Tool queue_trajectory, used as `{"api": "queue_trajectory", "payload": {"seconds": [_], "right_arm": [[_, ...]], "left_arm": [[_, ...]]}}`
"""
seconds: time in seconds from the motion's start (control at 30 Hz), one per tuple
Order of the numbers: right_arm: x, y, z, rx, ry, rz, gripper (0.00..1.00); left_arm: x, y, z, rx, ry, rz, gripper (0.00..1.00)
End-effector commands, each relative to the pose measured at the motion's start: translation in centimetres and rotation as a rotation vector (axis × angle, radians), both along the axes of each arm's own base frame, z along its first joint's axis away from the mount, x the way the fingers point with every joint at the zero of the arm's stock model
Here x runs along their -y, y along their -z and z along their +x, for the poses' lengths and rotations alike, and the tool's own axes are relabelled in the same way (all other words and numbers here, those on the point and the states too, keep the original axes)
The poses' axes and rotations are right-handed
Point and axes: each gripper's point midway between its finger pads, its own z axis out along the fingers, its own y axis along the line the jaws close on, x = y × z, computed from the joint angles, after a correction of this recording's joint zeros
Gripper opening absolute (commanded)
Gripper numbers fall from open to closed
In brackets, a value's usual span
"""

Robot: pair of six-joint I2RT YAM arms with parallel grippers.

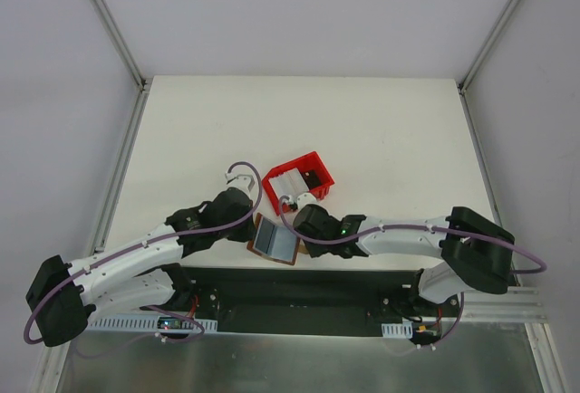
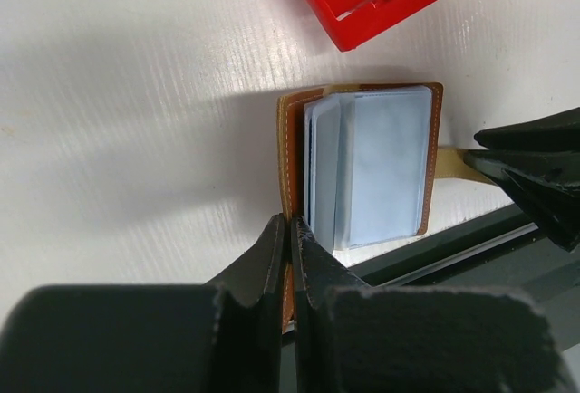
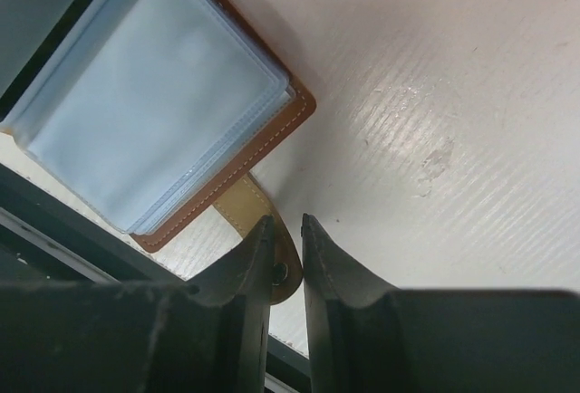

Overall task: Put the credit cards into the card holder
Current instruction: Close the card holder at the center of the board.

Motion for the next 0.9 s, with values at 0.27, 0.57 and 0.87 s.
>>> {"api": "queue_trajectory", "payload": {"seconds": [0.27,0.57,0.87], "right_arm": [[0.4,3.2,-1.4,-0.060,0.044,-0.055,0.17],[0.9,5.0,-1.2,-0.067,0.181,-0.007,0.16],[0.8,5.5,-1.2,-0.072,0.217,0.043,0.16]], "left_arm": [[2.0,-3.2,0.7,0.035,0.042,-0.056,0.00],[4.6,-1.8,-1.0,-0.047,0.117,-0.055,0.05],[8.8,-0.7,-3.1,-0.146,0.246,-0.144,0.29]]}}
